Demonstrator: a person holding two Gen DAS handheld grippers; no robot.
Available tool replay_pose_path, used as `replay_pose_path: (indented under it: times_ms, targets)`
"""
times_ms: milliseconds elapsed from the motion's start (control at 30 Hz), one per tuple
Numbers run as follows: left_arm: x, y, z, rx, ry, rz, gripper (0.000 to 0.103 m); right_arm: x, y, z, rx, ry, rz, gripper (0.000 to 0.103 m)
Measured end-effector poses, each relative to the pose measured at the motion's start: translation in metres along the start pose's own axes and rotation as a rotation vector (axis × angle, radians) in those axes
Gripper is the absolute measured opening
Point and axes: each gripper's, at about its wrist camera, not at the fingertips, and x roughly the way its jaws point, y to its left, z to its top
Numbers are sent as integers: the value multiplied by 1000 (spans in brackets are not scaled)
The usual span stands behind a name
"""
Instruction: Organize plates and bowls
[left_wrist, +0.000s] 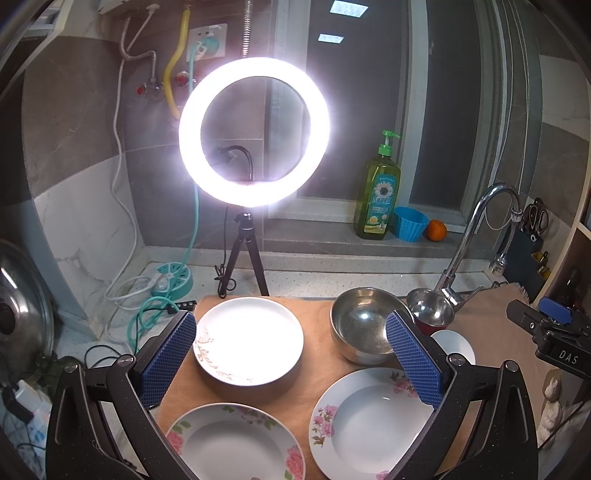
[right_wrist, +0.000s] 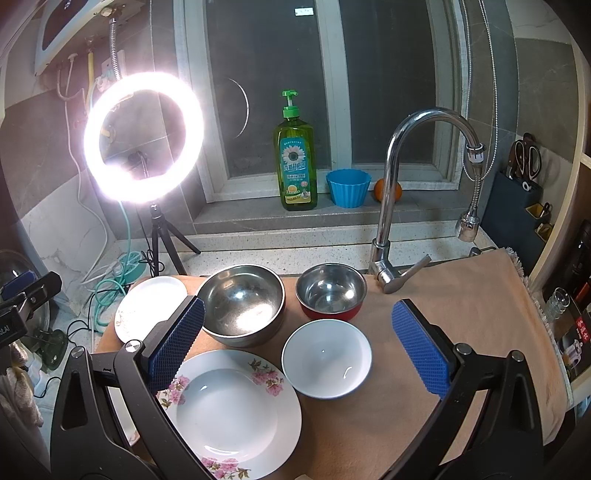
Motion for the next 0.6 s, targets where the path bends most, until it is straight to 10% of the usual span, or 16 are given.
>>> replay_pose_path:
  times_ms: [600]
  targets:
    - [17, 15, -17, -22, 93, -38, 92, 19, 0, -22, 7, 90, 53, 86]
